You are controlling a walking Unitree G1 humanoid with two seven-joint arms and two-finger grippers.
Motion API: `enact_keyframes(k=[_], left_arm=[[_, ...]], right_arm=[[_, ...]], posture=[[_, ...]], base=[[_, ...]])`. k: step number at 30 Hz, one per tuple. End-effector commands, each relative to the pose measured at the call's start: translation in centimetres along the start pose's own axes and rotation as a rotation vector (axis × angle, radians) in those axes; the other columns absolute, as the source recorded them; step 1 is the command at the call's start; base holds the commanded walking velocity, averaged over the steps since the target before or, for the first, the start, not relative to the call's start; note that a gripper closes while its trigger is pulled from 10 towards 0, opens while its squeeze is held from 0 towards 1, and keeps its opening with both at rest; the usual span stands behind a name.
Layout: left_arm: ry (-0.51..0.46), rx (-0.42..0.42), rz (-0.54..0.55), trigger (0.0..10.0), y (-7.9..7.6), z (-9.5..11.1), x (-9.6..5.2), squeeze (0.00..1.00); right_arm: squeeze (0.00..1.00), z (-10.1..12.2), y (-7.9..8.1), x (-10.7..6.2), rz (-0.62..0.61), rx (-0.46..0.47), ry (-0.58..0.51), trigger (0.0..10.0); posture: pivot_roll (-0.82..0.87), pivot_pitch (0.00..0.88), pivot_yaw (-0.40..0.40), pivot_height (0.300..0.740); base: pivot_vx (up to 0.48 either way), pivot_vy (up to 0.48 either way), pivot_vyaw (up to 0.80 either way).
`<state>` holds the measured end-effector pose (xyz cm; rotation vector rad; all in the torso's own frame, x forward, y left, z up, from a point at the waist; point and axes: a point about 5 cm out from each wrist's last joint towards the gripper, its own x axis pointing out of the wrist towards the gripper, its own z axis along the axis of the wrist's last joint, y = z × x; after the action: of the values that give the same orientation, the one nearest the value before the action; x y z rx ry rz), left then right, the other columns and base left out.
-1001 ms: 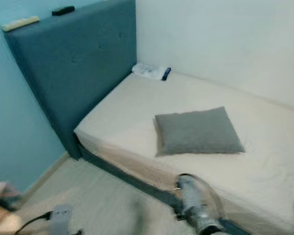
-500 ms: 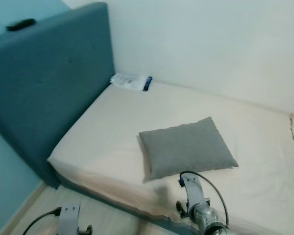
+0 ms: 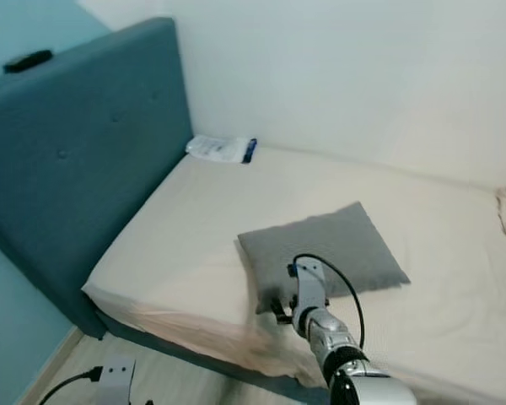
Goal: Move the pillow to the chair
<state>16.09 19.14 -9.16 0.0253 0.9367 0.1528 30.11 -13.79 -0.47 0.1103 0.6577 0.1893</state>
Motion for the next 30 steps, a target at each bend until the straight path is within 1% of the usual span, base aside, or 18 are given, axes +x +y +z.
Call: enact_keyframes(k=[1, 7, 10, 19, 24, 27, 30], left_arm=[[0.003, 0.000, 0.001, 10.0, -0.1, 0.0, 0.0, 0.00], [0.004, 0.003, 0.010, 10.0, -0.1, -0.2, 0.0, 0.00], [0.009, 0.006, 0.009, 10.0, -0.1, -0.4, -0.1, 0.00], [0.016, 0.008, 0.011, 10.0, -0.2, -0.7, -0.2, 0.00], [0.019, 0.008, 0.021, 10.0, -0.3, -0.8, -0.2, 0.00], [0.027, 0.018, 0.034, 10.0, -0.2, -0.9, -0.2, 0.00], [0.023, -0.004, 0.050, 10.0, -0.1, -0.9, -0.2, 0.00]], right_arm=[[0.00, 0.8, -0.1, 0.1, 0.002, 0.031, -0.028, 10.0], [0.00, 1.1, 0.0, 0.1, 0.011, 0.047, -0.042, 10.0], [0.00, 1.2, -0.3, 0.1, 0.004, 0.081, -0.052, 10.0], [0.00, 1.9, -0.7, 0.0, 0.002, 0.099, -0.072, 10.0], [0.00, 2.2, -0.4, 0.1, 0.013, 0.093, -0.082, 10.0], [0.00, 2.2, 0.3, 0.2, 0.041, 0.070, -0.082, 10.0], [0.00, 1.9, 0.4, 0.2, 0.051, 0.046, -0.075, 10.0]], posture=[[-0.05, 0.046, -0.038, 0.740], [-0.05, 0.048, -0.041, 0.740], [-0.05, 0.054, -0.047, 0.740], [-0.04, 0.053, -0.063, 0.740], [-0.04, 0.053, -0.067, 0.740], [-0.04, 0.060, -0.070, 0.740], [-0.04, 0.051, -0.073, 0.740]], base=[[0.000, 0.000, -0.73], [0.000, 0.000, -0.73], [0.000, 0.000, -0.72], [0.000, 0.000, -0.72], [0.000, -0.246, 0.00], [0.000, -0.480, 0.00], [0.000, 0.000, 0.00]])
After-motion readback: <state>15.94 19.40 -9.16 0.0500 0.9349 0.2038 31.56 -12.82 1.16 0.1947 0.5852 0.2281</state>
